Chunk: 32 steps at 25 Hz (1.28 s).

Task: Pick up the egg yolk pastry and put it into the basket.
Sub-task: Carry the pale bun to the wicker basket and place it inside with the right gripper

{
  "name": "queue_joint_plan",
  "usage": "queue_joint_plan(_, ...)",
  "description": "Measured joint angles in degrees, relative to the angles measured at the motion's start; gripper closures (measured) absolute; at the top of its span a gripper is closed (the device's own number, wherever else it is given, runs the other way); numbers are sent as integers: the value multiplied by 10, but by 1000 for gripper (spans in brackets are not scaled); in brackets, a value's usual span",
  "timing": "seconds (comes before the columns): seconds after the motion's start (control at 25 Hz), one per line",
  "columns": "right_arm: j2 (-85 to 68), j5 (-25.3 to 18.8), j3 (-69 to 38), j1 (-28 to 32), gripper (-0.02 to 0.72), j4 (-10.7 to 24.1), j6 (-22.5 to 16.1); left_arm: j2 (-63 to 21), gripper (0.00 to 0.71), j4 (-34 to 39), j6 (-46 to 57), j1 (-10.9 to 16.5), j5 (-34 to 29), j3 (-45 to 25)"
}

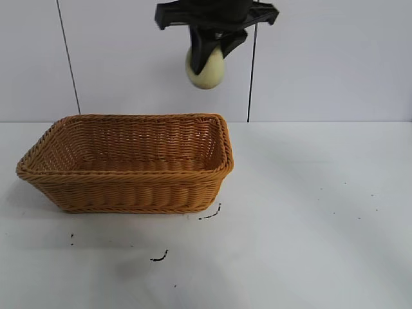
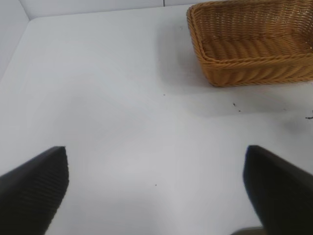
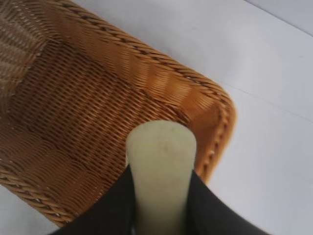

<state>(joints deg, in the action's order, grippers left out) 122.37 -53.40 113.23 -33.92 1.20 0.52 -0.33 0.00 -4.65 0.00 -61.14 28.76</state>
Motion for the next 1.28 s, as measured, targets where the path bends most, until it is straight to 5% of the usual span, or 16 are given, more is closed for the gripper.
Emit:
queue_joint_plan(0.56,154,166,0,-31,541,-8,0,0,14,0,0,0,0,0)
queue_joint_plan(0.72,161,167,0,-31,461,-16,0,0,14,0,0,0,0,0)
queue_joint_plan(0.96,158,158,0,-31,143,-18,0,0,14,0,0,0,0,0)
queue_joint_plan(1.28,86,104,0,-24,101,-7,0,0,14,0,0,0,0,0)
